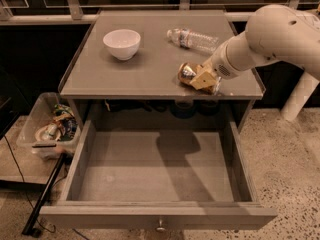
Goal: Pick orange can from top drawer and place on counter
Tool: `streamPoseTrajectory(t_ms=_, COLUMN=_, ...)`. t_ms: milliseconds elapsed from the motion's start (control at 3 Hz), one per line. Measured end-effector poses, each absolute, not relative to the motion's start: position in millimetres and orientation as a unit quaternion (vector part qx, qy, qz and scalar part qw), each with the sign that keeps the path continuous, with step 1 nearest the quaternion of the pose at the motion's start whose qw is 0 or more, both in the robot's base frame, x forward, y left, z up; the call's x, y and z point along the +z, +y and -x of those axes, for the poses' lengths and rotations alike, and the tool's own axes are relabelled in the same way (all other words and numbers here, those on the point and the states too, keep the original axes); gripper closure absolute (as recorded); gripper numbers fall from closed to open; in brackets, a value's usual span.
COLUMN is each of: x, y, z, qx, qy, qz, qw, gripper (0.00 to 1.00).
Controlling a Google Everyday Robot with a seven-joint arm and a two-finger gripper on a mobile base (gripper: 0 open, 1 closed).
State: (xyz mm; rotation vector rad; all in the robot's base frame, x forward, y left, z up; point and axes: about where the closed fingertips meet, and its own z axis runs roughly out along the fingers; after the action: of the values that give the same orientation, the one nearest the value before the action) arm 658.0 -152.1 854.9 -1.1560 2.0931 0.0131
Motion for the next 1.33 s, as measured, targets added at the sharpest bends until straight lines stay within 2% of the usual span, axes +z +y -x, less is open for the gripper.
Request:
streamPoseTrajectory(t_ms=333, x=892.2, y=-126.8, z=-658.4, qx=-0.024, qy=0.79, qz=0.487, qw=0.373, gripper=1.0)
streamPoseTrajectory(t_ms=667, x=954.6, y=-80.6, z=-658.3, qx=-0.051, qy=0.749, qz=0.533, qw=0.39, gripper=1.0)
streamPoseTrajectory(t_ms=1333, x=952.0, y=-82.8, z=-667.3, qx=-0.04, qy=0.752, qz=0.515, qw=0.41, gripper=1.0)
